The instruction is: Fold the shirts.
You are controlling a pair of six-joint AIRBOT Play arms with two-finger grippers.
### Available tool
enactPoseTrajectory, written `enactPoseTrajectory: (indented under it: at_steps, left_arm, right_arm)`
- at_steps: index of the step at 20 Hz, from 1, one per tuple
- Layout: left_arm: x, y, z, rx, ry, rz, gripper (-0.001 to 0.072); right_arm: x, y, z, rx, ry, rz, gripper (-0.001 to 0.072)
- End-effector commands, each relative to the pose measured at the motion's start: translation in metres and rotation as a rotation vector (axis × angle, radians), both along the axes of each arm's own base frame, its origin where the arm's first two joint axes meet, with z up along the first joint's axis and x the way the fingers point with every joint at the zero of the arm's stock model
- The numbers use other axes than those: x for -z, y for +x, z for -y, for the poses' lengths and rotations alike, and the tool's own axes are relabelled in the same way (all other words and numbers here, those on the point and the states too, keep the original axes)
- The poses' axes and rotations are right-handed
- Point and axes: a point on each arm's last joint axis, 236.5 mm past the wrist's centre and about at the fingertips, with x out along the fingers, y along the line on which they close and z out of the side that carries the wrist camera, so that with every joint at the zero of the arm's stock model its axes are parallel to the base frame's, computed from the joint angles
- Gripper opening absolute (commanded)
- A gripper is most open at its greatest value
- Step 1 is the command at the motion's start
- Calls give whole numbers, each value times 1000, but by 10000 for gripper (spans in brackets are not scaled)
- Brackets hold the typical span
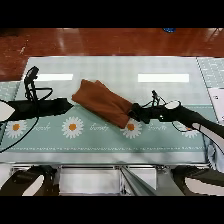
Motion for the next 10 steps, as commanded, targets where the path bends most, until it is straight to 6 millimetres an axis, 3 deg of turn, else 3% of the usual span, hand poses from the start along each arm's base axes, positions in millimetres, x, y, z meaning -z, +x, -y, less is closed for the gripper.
enactPoseTrajectory:
  at_steps: [1, 6, 10]
  left_arm:
    - [4, 0, 1, 4, 3, -10, 28]
    - [8, 1, 1, 3, 5, -24, 27]
    - [8, 1, 1, 4, 5, -24, 28]
  right_arm:
    - [-55, 39, -37, -96, 113, 171, 25]
    - [-183, 101, -62, -192, 167, 495, 24]
    - [-250, 131, -40, -206, 88, 621, 24]
